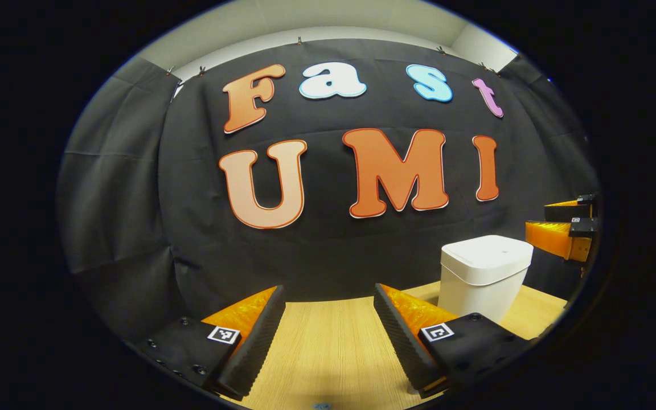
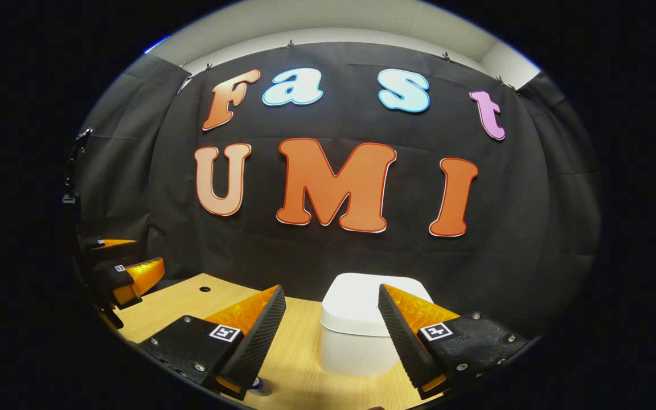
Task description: Press the lid of the desktop garbage bin to open it, pick up the crumpled paper on the desktop and throw it into the bin, then pick up the pop can on the desktop and drop it into the bin, and finally close the garbage bin lid.
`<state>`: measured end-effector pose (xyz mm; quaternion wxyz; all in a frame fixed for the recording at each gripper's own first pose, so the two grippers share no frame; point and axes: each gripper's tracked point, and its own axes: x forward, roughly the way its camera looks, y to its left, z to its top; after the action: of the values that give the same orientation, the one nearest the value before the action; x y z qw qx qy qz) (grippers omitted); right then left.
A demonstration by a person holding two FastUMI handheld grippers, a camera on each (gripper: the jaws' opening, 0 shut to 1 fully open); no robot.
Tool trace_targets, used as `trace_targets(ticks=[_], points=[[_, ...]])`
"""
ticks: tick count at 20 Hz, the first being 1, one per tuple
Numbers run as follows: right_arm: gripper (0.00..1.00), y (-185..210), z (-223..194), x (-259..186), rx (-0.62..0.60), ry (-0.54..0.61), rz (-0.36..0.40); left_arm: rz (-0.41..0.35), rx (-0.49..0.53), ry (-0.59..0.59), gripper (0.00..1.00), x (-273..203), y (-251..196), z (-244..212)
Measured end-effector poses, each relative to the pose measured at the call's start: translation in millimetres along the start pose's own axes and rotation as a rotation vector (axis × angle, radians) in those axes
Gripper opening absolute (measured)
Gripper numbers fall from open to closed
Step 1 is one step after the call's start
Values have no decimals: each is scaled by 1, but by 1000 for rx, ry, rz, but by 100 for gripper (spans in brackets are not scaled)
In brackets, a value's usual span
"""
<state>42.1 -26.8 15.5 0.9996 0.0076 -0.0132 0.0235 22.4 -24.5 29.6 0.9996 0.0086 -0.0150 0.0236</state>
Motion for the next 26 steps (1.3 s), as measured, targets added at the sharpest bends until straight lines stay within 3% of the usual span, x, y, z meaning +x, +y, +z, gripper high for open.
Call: trace_targets(ticks=[6,12,16,22,23,25,26], points=[[95,-14,10,9,10,19,-69,-46,18,-7,99,4,0,0],[83,-32,16,18,-5,79,-138,-76,21,2,99,-2,19,-10],[73,-25,26,27,2,123,-123,-97,25,14,99,-8,34,-19],[37,-32,50,52,15,132,-119,-61,27,34,100,-12,56,-28],[38,-35,51,57,13,132,-115,-36,24,35,100,-11,60,-28],[13,-45,46,69,31,159,-116,14,6,43,100,-13,65,-28],[9,-49,42,74,42,172,-115,26,2,46,99,-12,66,-28]])
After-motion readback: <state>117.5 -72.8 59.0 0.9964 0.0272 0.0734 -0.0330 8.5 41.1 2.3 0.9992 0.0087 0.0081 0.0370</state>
